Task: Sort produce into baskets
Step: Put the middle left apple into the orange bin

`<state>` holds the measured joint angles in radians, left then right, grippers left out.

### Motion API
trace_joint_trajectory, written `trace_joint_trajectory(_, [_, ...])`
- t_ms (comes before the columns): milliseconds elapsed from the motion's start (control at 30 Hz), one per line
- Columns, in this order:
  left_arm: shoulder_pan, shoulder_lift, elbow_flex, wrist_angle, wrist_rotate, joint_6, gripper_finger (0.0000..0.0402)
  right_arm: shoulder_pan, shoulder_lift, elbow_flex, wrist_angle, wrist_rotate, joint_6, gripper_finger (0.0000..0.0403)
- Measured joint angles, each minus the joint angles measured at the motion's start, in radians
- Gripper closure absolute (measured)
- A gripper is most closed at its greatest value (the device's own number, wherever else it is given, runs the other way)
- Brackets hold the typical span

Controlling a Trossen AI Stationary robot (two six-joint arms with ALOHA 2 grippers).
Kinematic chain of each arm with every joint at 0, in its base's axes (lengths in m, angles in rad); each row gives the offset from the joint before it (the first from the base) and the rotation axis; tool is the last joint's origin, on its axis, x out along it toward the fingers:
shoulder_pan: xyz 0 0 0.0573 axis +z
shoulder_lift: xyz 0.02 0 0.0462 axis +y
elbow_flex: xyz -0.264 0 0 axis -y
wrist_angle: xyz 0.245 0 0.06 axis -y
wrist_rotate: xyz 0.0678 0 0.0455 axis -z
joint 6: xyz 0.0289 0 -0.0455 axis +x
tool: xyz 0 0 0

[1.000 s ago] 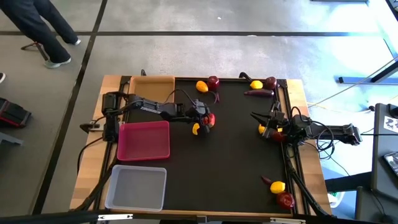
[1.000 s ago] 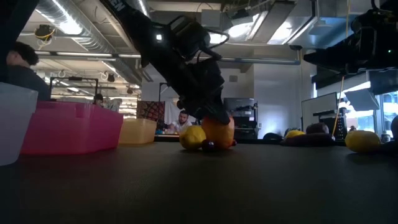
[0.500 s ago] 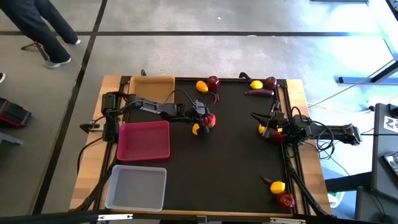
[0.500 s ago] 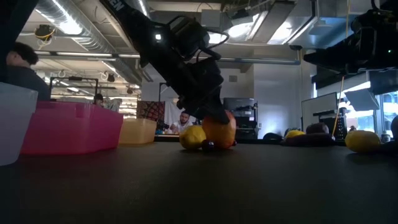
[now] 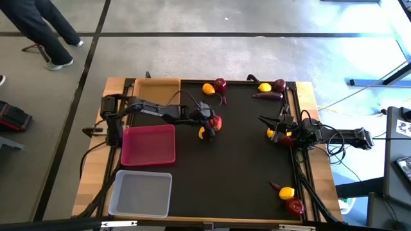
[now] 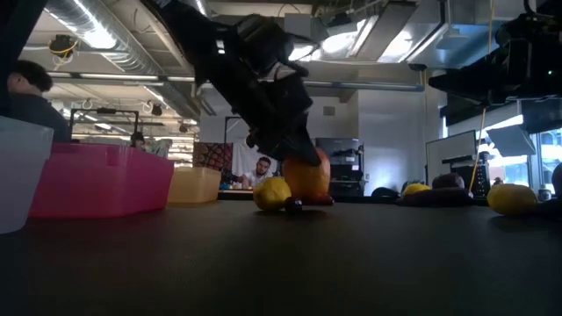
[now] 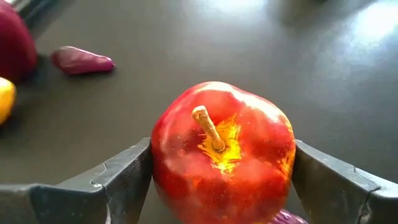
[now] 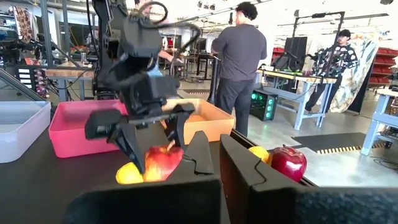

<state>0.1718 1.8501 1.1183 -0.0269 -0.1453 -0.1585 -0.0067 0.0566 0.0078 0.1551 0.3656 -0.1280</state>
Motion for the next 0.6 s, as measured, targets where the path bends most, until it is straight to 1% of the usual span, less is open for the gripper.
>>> trace_joint_trajectory(233, [0.0,-0.123,0.0,-0.121,-0.054,-0.031,0.0072,0.0,0.0,0.0,0.0,0.0,0.0,0.0402])
trace_joint_trajectory(400, [0.001,-0.225,0.0,-0.211,-0.133,-0.042,0.0055,0.0,0.0,0.0,0.0,0.0,-0.005,0.0402])
trace_joint_trajectory(600, [0.02,-0.361,0.0,-0.335,-0.217,-0.1,0.0057,0.0,0.0,0.0,0.0,0.008,-0.007,0.0402])
